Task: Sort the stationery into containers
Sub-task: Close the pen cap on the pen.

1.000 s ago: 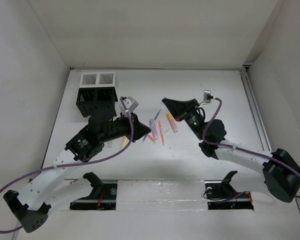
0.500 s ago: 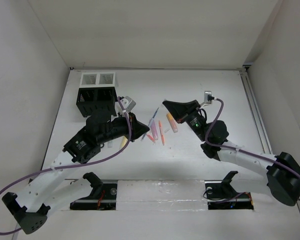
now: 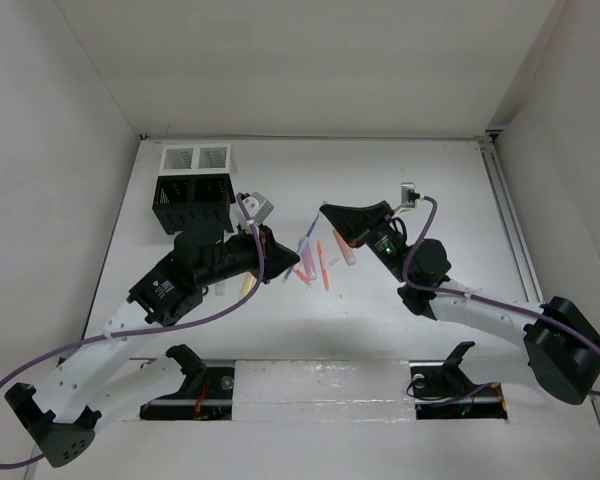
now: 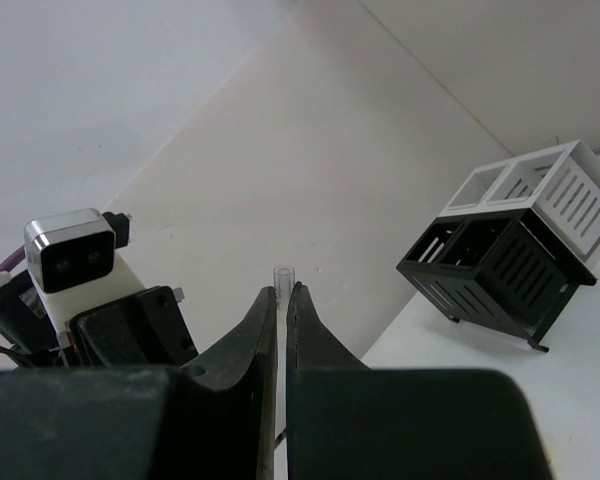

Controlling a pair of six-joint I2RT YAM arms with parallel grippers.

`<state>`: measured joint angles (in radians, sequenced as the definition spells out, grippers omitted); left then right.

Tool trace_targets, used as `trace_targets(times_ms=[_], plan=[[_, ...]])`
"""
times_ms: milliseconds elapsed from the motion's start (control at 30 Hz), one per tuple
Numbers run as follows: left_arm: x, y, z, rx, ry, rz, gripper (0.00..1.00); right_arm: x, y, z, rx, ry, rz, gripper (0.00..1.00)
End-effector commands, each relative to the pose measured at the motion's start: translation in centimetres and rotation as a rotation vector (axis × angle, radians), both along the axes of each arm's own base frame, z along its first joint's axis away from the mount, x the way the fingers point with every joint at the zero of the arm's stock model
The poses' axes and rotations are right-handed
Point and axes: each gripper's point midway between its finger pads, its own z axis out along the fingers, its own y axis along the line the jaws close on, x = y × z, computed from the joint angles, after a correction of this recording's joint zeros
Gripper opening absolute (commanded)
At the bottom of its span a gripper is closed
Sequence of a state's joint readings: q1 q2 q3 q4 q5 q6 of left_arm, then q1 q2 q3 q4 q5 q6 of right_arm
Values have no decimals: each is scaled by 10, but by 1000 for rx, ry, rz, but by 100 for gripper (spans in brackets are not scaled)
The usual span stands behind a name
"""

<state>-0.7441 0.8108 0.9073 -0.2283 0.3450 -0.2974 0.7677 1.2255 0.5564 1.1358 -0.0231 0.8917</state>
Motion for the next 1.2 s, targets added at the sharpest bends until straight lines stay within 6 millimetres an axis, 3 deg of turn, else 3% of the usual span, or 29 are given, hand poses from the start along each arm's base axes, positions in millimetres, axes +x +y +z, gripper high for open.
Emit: trace_targets(times_ms=[0,267,767,1167], plan=[[0,-3,9,-32,-30,-18,0,-9,-5,30,85,-73,7,0],[-1,-4,9,-33,-29,-27,0,-11,-15,42,104,-97,-16,0],[-2,-6,6,-29,-20,-38,0,-13,-17,42,108,-113,-22,0],[0,-3,9,-32,-30,-20,0,-12,-13,28,84,-85,-9,0]])
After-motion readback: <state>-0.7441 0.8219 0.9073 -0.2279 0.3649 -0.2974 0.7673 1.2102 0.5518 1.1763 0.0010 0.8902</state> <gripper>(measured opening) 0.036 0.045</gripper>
